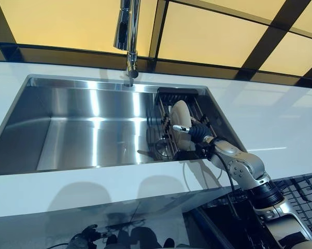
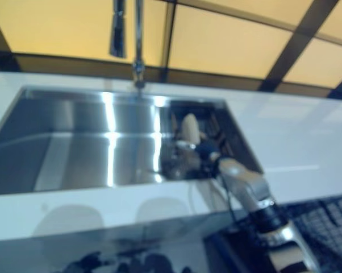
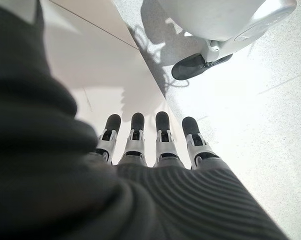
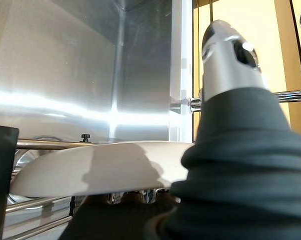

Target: Take plates into dishwasher

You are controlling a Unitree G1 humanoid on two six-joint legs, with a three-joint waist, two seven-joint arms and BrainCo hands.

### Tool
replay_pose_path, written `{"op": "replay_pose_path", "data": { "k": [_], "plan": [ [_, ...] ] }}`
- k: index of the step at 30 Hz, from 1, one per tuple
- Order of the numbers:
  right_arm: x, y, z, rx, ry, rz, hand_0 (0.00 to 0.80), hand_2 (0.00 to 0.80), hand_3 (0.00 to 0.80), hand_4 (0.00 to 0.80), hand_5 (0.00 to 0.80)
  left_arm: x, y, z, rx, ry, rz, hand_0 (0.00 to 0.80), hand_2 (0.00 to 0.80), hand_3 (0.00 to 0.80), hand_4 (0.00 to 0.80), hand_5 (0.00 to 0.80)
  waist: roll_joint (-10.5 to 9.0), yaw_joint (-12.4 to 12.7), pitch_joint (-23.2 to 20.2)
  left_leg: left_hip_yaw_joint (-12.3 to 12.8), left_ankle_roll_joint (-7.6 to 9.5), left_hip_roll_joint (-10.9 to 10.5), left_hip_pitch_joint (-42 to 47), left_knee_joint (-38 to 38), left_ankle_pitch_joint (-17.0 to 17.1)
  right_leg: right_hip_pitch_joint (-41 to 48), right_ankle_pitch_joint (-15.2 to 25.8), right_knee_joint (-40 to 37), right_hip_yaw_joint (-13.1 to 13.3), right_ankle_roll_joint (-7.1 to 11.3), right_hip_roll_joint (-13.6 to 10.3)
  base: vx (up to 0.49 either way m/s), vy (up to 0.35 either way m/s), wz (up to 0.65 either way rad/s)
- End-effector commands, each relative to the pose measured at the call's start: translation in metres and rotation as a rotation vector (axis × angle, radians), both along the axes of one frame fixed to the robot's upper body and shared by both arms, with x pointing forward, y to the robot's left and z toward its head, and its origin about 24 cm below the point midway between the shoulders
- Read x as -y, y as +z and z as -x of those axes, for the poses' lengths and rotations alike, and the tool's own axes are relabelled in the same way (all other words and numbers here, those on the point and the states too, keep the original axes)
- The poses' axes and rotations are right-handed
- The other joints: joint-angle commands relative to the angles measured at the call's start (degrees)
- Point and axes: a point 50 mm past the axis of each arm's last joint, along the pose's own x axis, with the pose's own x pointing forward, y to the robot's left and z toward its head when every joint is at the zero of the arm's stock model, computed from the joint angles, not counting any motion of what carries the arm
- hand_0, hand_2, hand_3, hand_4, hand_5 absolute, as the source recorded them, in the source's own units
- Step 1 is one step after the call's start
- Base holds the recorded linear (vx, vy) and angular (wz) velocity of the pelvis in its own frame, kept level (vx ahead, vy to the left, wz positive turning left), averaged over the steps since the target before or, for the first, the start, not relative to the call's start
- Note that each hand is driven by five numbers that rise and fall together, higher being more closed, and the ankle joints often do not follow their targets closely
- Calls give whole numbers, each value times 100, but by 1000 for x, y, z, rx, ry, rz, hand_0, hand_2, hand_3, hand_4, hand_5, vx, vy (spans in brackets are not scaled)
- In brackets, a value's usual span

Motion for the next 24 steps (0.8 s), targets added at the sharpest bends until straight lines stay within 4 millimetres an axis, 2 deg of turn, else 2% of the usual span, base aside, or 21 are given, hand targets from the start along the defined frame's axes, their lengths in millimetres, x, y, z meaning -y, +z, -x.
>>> {"op": "replay_pose_path", "data": {
  "k": [1, 6, 7, 8, 9, 10, 12, 13, 14, 15, 24],
  "plan": [
    [-4, 12, -5, 54, 3, -26, 0, 0, 0, 0, 0, 12, 2, -20, 40, -42, 6, 0, 0, 0, 0, 0, 209, 134, -24, 331, 477, -210, 2, -23, -261, -268, 586, 353, 166, 390, -405, 0, 0, 0],
    [-1, 10, -6, 51, -25, -17, 0, 0, 0, 0, 0, 13, 2, -21, 39, -43, 9, 0, 0, 0, 0, 0, 223, 127, -27, 328, 485, -221, 0, -23, -264, -286, 604, 377, 183, 395, -424, 0, 0, 0],
    [0, 9, -6, 48, -33, -13, 41, 41, 41, 41, 41, 13, 2, -21, 38, -44, 10, 0, 0, 0, 0, 0, 225, 125, -32, 326, 486, -224, -2, -23, -262, -295, 608, 386, 186, 396, -427, 0, 0, 0],
    [1, 9, -7, 46, -40, -13, 119, 119, 119, 119, 119, 14, 2, -21, 38, -45, 11, 0, 0, 0, 0, 0, 226, 126, -33, 324, 486, -224, 2, -23, -264, -293, 607, 386, 190, 396, -427, 0, 0, 0],
    [2, 8, -8, 41, -48, -10, 292, 292, 292, 292, 292, 14, 2, -21, 39, -45, 12, 0, 0, 0, 0, 0, 230, 130, -31, 318, 488, -226, 9, -23, -269, -286, 598, 384, 191, 393, -425, 0, 0, 0],
    [2, 8, -8, 39, -51, -7, 295, 295, 295, 295, 295, 14, 1, -21, 39, -45, 13, 0, 0, 0, 0, 0, 232, 131, -31, 318, 489, -226, 11, -23, -268, -284, 594, 385, 190, 391, -425, 0, 0, 0],
    [4, 7, -10, 32, -66, -2, 527, 527, 527, 527, 527, 14, 1, -20, 39, -47, 15, 0, 0, 0, 0, 0, 234, 138, -34, 313, 493, -229, 9, -23, -271, -283, 587, 388, 194, 384, -427, 0, 0, 0],
    [5, 7, -10, 32, -68, -2, 565, 565, 565, 565, 565, 14, 1, -20, 39, -47, 15, 0, 0, 0, 0, 0, 234, 140, -33, 311, 493, -230, 9, -23, -272, -284, 588, 390, 194, 384, -428, 0, 0, 0],
    [6, 7, -10, 29, -76, -2, 731, 731, 731, 731, 731, 14, 1, -20, 39, -48, 16, 0, 0, 0, 0, 0, 235, 144, -34, 301, 495, -232, 7, -23, -275, -289, 590, 398, 198, 383, -429, 0, 0, 0],
    [7, 7, -11, 30, -84, 2, 800, 800, 800, 800, 800, 14, 1, -21, 39, -49, 17, 0, 0, 0, 0, 0, 238, 143, -37, 292, 498, -234, 2, -23, -274, -296, 586, 411, 206, 382, -429, 0, 0, 0],
    [12, 8, -14, 35, -118, 12, 800, 800, 800, 800, 800, 16, 1, -19, 36, -53, 21, 0, 0, 0, 0, 0, 250, 164, -30, 262, 509, -245, 4, -23, -273, -280, 561, 418, 220, 368, -415, 0, 0, 0]
  ]
}}
